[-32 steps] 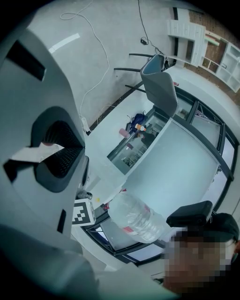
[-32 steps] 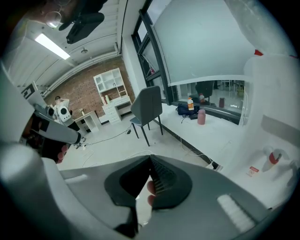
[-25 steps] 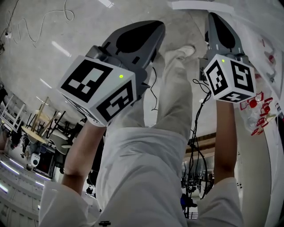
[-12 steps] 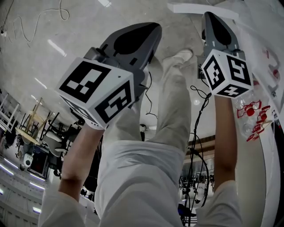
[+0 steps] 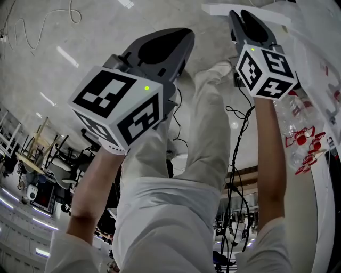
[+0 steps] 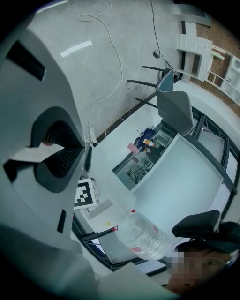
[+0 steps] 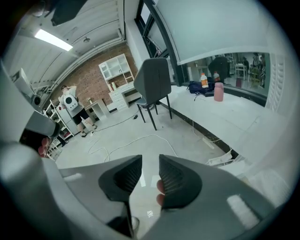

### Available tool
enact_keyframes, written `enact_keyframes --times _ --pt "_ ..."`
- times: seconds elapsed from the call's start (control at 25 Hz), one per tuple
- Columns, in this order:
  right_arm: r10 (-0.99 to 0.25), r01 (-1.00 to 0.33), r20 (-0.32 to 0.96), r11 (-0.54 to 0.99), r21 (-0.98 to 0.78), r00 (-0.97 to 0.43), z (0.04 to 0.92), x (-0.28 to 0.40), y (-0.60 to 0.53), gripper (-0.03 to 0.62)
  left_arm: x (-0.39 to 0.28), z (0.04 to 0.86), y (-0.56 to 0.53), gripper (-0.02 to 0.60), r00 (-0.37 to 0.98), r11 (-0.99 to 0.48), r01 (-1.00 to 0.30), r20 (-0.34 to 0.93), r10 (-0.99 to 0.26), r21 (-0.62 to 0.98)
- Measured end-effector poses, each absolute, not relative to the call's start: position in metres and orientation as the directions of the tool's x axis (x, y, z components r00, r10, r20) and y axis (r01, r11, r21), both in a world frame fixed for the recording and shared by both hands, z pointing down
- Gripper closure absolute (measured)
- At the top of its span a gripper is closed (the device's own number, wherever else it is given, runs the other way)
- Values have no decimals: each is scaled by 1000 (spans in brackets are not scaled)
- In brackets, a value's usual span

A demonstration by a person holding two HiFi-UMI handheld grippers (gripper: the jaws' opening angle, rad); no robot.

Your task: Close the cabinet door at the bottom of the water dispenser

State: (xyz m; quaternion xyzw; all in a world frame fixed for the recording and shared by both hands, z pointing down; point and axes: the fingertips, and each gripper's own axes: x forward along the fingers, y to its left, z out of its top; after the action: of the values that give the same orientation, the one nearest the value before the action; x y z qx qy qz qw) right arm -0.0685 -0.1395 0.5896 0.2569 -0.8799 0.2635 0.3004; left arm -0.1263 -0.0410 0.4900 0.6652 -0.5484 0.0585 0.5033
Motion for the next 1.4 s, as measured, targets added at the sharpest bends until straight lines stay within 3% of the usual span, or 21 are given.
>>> enact_keyframes --times 0.52,1.4 --pt "-201 -630 737 687 -364 -645 671 -63 -131 395 -109 511 -24 581 391 119 -791 646 -656 600" --pt "-140 -644 783 664 -380 -606 720 -72 -140 390 -95 531 -37 581 399 127 -790 661 -636 599"
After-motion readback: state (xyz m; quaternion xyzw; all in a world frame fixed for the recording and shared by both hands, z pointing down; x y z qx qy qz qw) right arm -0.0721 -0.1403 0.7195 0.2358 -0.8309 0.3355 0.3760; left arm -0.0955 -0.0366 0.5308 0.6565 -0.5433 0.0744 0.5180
